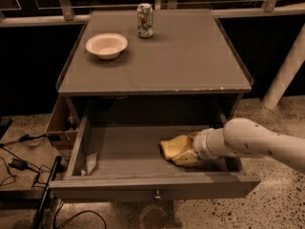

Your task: Pick sponge from top drawer and place on counter

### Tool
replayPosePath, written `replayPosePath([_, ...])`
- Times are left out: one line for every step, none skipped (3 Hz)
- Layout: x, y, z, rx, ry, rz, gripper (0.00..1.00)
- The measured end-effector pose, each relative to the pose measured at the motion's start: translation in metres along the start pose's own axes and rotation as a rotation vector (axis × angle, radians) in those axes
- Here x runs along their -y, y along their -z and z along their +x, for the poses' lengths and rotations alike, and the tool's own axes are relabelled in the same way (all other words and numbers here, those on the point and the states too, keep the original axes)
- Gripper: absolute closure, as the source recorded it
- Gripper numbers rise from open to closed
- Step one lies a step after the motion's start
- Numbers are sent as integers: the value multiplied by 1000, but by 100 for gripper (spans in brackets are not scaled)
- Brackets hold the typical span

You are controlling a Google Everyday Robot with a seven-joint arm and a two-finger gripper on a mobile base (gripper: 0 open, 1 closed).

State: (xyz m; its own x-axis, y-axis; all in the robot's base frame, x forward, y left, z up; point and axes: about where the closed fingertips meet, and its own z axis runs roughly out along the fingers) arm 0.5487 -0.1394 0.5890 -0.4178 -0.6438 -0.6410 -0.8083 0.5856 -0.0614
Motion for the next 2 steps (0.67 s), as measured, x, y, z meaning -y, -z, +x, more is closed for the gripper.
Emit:
replayPosePath([-4,15,-18,-41,-29,-30,100])
replayPosePath([-10,16,-19,-54,-43,-51,100])
